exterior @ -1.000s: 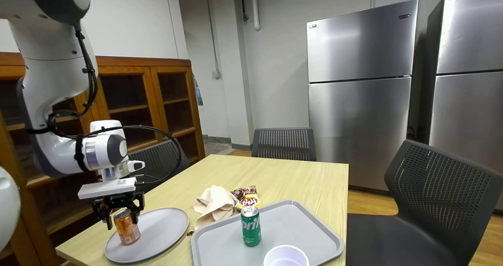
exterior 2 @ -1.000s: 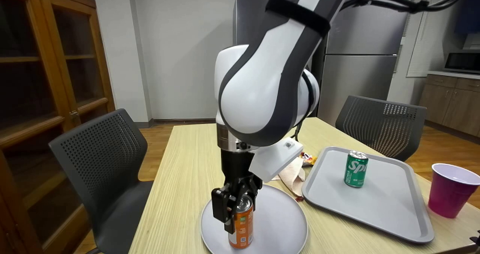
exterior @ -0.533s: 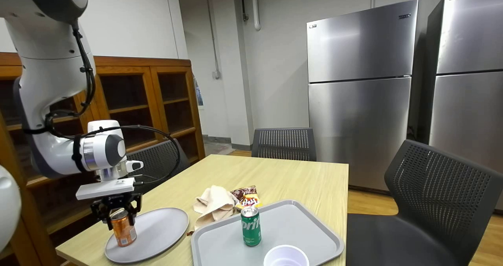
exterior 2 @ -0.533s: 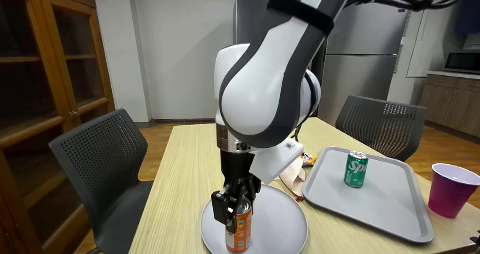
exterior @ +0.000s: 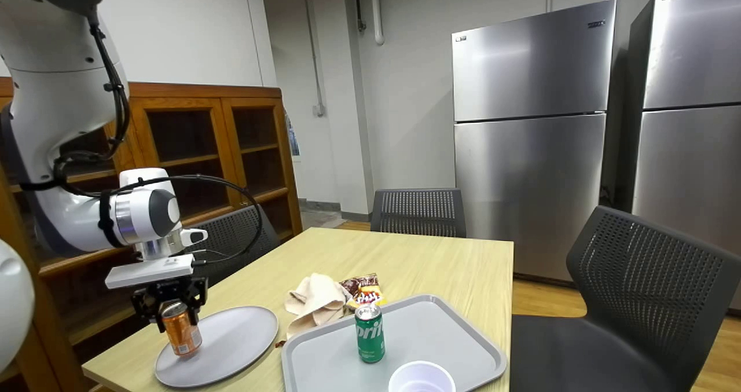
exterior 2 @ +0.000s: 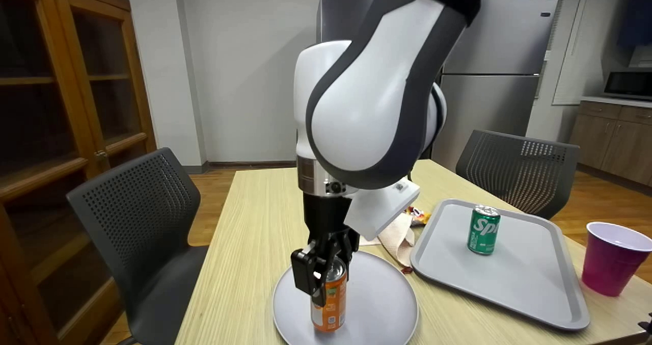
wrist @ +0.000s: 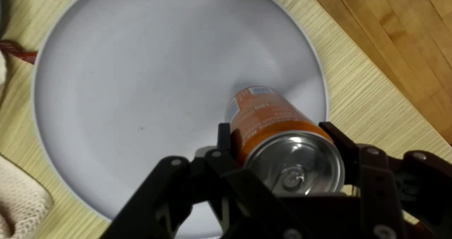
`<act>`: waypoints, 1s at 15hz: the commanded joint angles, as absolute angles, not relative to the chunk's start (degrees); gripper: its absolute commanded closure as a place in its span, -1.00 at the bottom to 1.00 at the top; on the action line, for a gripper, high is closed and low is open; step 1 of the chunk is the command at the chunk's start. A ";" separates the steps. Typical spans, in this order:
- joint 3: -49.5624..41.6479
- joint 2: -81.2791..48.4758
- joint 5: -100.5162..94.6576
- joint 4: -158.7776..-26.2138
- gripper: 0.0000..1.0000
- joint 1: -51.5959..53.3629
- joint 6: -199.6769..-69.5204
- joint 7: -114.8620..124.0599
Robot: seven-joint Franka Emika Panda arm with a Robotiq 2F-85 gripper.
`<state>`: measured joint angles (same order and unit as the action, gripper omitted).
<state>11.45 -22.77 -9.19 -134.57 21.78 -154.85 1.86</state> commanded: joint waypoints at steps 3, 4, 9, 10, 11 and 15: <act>8.42 -13.99 -11.71 -139.92 0.23 21.37 -153.87 6.78; 7.75 -13.34 -12.10 -140.49 0.23 21.16 -153.59 7.36; 5.87 -10.14 -11.70 -144.43 0.23 18.51 -153.95 8.55; 5.55 -9.64 -11.53 -145.28 0.23 17.74 -153.99 8.58; 5.28 -9.13 -11.24 -146.16 0.23 16.78 -154.07 8.31; 3.97 -8.37 -9.96 -148.72 0.23 12.56 -154.78 6.86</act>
